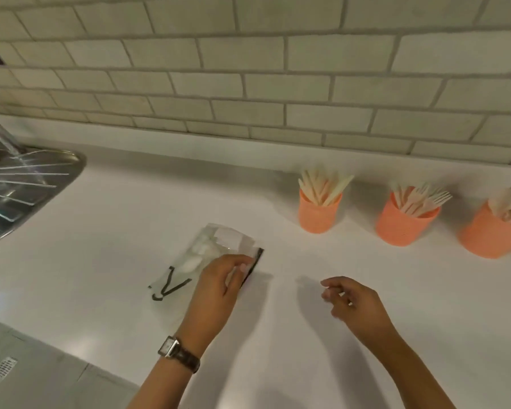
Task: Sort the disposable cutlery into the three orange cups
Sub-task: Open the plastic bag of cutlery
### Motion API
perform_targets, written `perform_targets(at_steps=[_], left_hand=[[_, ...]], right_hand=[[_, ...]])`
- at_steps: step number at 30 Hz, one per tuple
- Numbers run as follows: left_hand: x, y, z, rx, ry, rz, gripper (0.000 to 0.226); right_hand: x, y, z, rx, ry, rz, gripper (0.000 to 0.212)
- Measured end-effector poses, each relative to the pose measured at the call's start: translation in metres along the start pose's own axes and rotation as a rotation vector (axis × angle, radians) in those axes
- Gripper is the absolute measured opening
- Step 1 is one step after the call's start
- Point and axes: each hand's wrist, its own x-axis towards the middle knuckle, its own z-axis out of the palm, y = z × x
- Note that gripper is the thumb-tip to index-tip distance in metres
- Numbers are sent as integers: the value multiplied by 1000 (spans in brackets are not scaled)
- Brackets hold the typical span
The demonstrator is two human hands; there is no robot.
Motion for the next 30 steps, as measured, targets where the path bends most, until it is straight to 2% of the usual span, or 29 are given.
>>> perform_targets(at_steps=[8,12,16,19,25,30], left_hand=[[-18,-79,-101,-26,74,-105,22],[-19,-99,-127,-45,62,-156,24],[-16,-113,-135,-106,83,-216,23],[-13,-115,-136,-127,74,-223,23],[0,-111,-140,-129,49,-164,26],[16,-93,-142,-180,9,-96,25]], right_hand=[[1,-32,117,17,49,91,23],[14,-48,150,-21,39,257,13],[30,-59,172,-75,0,390,28],[42,-66,183,-68,49,384,29],[49,-82,182,72,-13,435,18],[34,-119,166,219,7,272,9]])
